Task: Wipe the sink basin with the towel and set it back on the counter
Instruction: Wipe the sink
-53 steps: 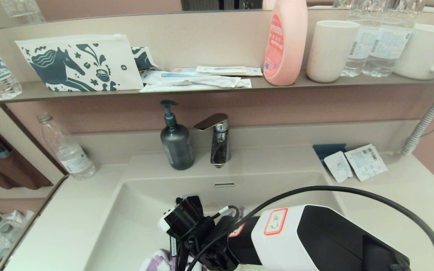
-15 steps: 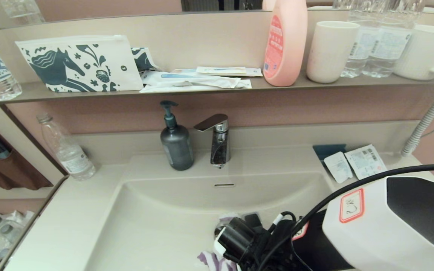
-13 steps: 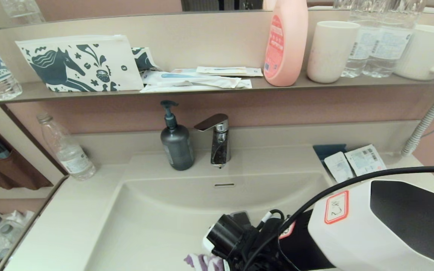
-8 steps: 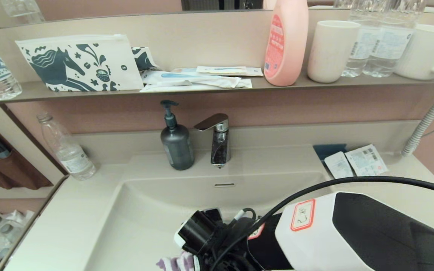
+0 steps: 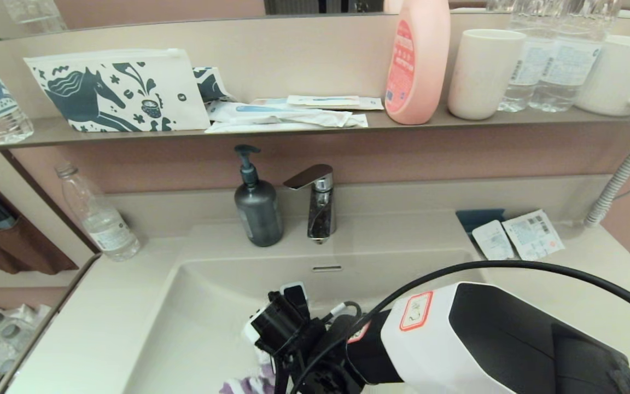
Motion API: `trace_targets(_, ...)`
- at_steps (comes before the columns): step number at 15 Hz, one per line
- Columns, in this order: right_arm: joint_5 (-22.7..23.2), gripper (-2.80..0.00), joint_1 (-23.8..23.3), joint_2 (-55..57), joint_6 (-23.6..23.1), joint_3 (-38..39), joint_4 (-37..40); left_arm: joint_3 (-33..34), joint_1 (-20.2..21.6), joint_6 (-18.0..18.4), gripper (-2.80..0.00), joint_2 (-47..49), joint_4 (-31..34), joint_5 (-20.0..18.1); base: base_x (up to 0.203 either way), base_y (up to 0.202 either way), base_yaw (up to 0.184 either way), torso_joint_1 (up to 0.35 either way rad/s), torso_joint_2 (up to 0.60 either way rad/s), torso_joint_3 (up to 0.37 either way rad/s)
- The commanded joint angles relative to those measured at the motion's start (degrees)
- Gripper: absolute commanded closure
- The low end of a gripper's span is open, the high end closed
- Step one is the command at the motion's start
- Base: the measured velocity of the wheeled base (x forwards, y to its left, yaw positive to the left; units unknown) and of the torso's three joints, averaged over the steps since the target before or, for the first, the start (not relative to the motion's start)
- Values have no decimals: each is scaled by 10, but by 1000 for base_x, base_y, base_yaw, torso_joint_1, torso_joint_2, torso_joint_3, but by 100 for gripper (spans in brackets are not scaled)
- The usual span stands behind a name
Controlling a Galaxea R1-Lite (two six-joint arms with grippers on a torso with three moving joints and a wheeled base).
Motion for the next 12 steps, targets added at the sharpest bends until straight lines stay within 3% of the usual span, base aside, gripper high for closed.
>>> trace_targets(1, -10, 0, -18, -5, -16, 3, -14, 0, 0, 0, 0, 1, 0, 0, 0, 0, 0, 0, 0, 0)
trace_targets(6, -40, 0, -57, -19, -48, 44, -14, 0, 0, 0, 0, 1, 0, 0, 0, 0, 0, 0, 0, 0)
trace_targets(12, -61, 0, -82, -103, -51, 245, -16, 0, 0, 0, 0, 1, 0, 0, 0, 0, 0, 0, 0, 0)
